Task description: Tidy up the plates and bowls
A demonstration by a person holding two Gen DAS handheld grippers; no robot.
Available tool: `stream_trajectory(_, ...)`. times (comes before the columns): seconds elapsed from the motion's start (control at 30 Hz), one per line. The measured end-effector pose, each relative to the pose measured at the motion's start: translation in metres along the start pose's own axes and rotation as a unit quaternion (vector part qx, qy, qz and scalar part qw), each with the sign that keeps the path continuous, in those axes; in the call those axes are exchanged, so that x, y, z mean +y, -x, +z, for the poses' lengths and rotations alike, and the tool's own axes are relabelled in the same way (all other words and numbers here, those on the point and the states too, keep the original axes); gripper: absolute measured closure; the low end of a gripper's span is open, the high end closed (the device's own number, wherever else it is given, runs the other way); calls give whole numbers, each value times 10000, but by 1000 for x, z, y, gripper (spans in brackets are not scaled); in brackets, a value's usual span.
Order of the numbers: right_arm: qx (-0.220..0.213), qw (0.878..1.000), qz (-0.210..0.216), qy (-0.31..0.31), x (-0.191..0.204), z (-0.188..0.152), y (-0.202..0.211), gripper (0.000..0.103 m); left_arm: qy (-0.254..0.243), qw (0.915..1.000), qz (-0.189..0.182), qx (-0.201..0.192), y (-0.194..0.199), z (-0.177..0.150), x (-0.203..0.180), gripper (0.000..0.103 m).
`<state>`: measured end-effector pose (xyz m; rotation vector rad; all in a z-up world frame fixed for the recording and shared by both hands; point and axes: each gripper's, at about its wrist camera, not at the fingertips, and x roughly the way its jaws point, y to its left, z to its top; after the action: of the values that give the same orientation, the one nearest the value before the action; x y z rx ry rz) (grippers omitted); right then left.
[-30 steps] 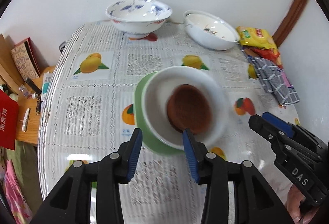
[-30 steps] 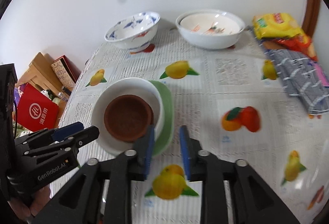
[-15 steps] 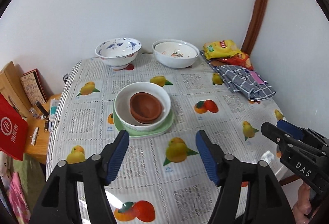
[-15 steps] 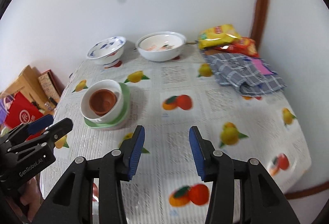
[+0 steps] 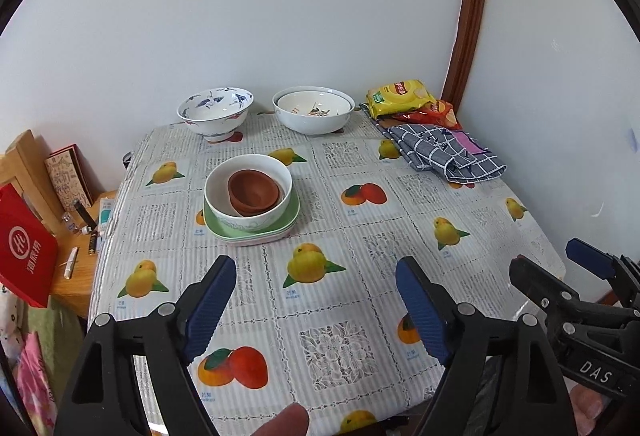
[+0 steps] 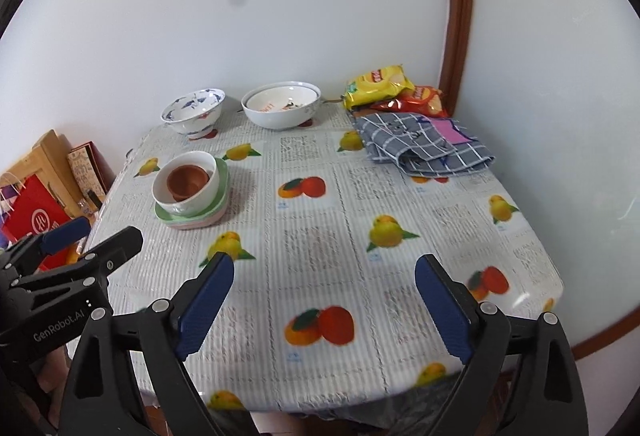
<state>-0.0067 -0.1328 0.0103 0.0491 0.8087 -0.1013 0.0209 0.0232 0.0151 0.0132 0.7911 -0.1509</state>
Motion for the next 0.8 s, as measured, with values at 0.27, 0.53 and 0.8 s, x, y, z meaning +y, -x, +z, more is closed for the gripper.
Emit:
stream_trajectory(0.27,-69,9999,-84,-5,-3,-13,14,12,-33,9999,111,-89,14,-6,-5,22)
stream_trajectory(0.53,-115,9999,-106,-45,-3,-16,20,12,-4,9999,106,-109,17,-7,-4,22)
stream_trajectory(0.8,-163,9998,-104,-44,-1,-17,23,12,15,9999,89,-97,18,-9,-2,22)
